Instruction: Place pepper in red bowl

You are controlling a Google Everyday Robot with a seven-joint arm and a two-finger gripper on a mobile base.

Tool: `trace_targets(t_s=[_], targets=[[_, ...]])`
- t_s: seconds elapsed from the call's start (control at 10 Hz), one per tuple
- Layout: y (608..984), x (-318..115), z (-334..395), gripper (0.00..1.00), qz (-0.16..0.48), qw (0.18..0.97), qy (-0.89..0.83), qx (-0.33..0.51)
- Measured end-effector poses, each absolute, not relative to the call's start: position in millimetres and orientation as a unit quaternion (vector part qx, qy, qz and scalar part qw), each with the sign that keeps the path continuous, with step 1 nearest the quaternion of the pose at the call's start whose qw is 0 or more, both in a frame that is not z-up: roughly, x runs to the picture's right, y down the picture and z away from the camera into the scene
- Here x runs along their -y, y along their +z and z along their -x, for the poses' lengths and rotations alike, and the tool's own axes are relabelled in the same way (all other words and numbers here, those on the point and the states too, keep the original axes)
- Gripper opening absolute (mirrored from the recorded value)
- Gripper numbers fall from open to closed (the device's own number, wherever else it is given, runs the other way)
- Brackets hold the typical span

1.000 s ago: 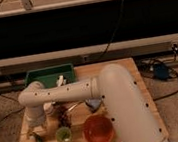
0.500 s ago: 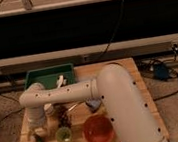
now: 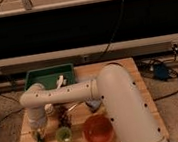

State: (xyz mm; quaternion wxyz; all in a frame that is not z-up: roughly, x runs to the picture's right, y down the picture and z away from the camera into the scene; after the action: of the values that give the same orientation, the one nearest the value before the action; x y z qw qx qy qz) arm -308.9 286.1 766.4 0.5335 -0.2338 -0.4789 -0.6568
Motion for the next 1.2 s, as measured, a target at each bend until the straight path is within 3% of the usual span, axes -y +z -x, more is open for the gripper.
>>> trace_targets(t_s=[1.2], targets=[[753, -262, 288, 0.00, 0.235, 0.555, -0.652, 0.460]])
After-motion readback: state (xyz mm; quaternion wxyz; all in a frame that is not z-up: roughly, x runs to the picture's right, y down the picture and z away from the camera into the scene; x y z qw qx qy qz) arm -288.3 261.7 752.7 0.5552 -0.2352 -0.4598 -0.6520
